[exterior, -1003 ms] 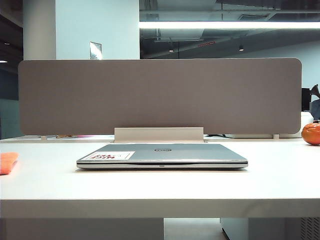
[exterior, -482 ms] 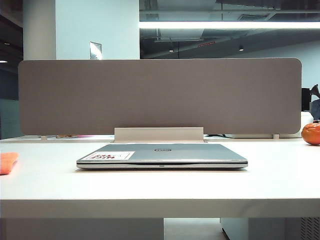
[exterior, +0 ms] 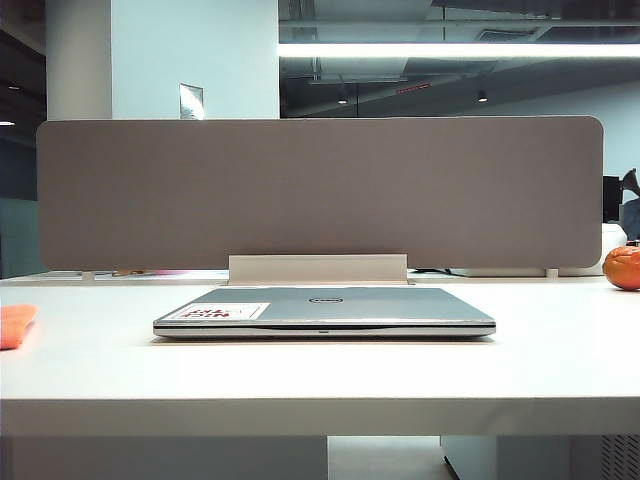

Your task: Pick up the orange rag and put it over the laptop.

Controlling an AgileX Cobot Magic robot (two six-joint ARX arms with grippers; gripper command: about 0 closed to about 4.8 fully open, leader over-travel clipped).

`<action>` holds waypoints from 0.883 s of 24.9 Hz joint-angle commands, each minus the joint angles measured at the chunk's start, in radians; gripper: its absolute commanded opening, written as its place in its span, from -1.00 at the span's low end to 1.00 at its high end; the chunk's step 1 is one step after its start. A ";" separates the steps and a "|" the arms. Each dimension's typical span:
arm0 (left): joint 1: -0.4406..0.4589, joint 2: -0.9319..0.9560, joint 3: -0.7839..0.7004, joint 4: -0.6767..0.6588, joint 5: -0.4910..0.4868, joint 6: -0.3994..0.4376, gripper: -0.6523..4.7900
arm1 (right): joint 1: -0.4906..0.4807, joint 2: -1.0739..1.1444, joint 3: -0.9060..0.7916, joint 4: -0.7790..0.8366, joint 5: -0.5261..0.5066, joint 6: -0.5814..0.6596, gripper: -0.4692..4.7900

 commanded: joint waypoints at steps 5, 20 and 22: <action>-0.001 0.001 0.003 0.010 0.012 0.001 1.00 | 0.000 -0.003 0.005 0.014 -0.002 0.002 -0.84; -0.001 0.001 0.003 0.008 -0.019 -0.008 -0.78 | 0.000 -0.003 0.005 0.014 -0.002 0.002 -0.84; -0.001 0.001 0.007 0.005 -0.022 -0.066 -0.78 | 0.000 -0.003 0.005 0.014 -0.002 0.002 -0.84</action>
